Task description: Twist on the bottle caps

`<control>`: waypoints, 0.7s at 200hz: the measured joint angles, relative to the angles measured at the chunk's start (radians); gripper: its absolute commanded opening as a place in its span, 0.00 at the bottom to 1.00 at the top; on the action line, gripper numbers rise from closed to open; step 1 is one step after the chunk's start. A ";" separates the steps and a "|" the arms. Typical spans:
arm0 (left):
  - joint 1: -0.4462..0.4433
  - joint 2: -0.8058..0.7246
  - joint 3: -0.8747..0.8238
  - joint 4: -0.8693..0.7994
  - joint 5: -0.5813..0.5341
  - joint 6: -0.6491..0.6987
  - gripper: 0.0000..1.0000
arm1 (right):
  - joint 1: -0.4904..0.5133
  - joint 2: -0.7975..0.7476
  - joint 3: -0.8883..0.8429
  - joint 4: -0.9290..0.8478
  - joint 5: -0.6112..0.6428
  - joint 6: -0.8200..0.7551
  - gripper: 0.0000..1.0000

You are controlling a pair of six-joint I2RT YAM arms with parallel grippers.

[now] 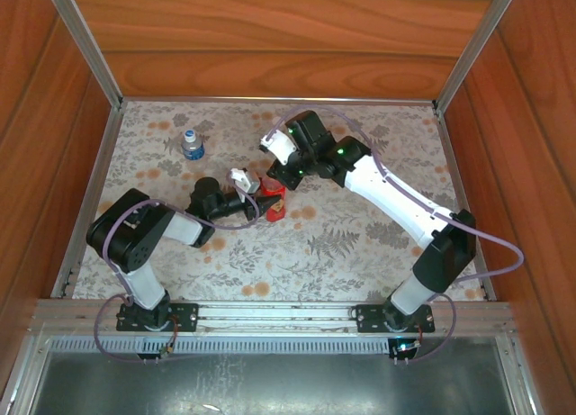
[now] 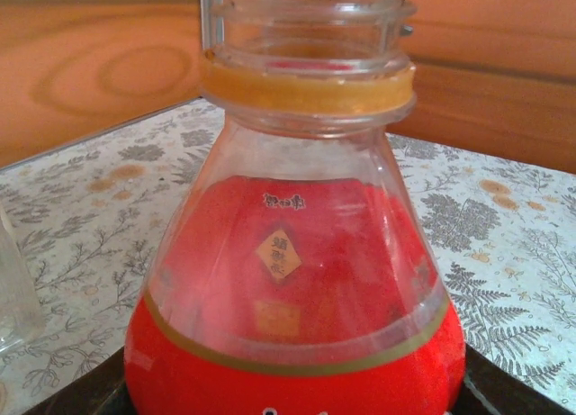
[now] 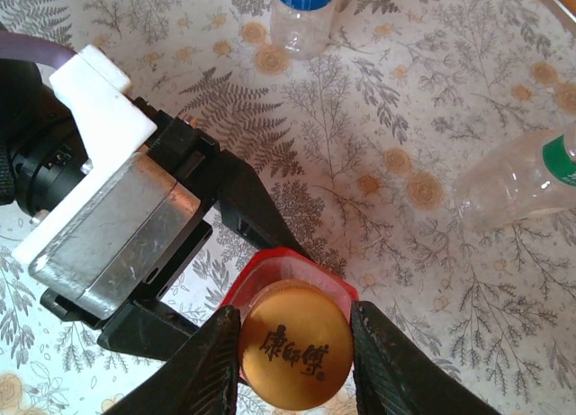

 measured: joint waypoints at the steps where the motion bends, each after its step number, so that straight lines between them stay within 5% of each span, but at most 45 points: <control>1: 0.000 0.000 0.000 0.000 0.000 0.000 0.57 | 0.000 0.001 0.000 -0.001 0.000 0.000 0.37; 140: 0.003 0.005 0.003 0.004 0.014 0.000 0.57 | -0.005 0.047 0.034 -0.043 -0.008 -0.006 0.36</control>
